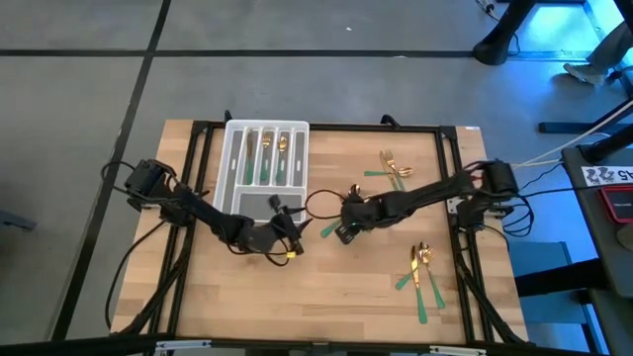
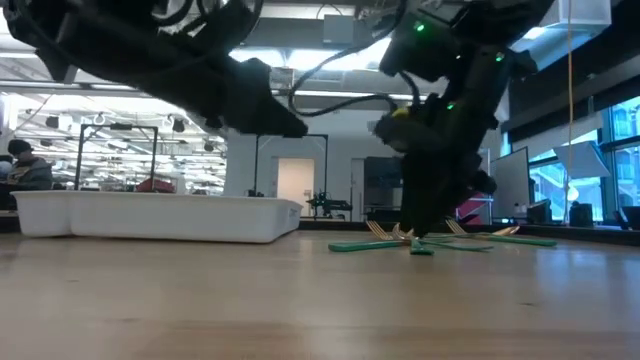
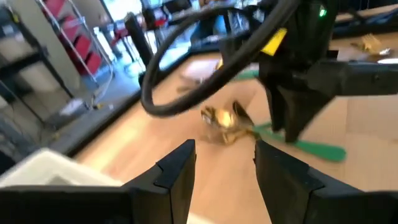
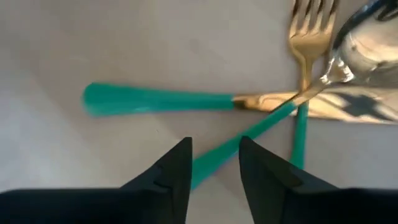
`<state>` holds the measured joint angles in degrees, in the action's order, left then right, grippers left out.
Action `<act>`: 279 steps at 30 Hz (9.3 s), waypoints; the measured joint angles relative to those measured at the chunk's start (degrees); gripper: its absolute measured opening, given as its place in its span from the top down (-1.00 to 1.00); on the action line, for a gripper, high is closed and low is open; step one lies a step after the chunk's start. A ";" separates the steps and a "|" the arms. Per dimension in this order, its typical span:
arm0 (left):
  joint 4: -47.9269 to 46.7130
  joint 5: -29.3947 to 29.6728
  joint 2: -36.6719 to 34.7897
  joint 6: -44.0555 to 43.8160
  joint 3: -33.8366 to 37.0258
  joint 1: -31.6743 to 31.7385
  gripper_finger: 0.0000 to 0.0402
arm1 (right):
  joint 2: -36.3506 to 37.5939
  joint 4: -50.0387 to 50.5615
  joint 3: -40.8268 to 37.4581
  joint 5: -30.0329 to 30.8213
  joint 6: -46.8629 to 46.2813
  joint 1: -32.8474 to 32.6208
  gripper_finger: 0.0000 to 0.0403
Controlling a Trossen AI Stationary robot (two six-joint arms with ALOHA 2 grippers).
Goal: Sort silverware
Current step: Put the green spoon into the white cutlery tray
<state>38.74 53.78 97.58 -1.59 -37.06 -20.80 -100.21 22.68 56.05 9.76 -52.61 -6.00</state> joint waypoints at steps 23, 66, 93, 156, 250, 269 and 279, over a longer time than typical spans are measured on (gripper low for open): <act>-3.60 0.02 0.02 -5.92 0.02 0.90 0.24 | -3.78 6.52 2.50 -1.90 7.94 0.33 0.69; -5.57 0.02 0.06 -10.51 0.04 0.59 0.24 | -4.54 9.27 -0.12 2.80 3.37 -6.90 0.93; 24.78 -3.38 10.04 3.60 0.08 -0.29 0.24 | 5.69 -45.79 -13.76 33.12 27.56 -13.40 0.99; -35.74 11.60 -11.66 -33.38 -3.46 -17.91 0.57 | -20.83 -24.63 10.10 -17.79 55.78 -0.91 0.92; 33.07 -17.51 12.87 -4.32 -8.73 9.28 -0.35 | 13.99 -68.58 -26.92 49.43 50.54 -19.87 0.97; 33.95 -12.79 12.87 0.26 -12.90 8.64 0.14 | 14.01 -63.22 -24.21 49.52 53.06 -19.87 0.97; 31.92 -12.12 12.52 5.47 -12.88 8.35 0.91 | 12.52 -62.29 -24.23 45.69 51.38 -19.86 0.94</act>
<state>70.66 41.65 110.10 3.88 -49.93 -12.45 -87.69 -39.62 31.81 55.45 -1.23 -25.85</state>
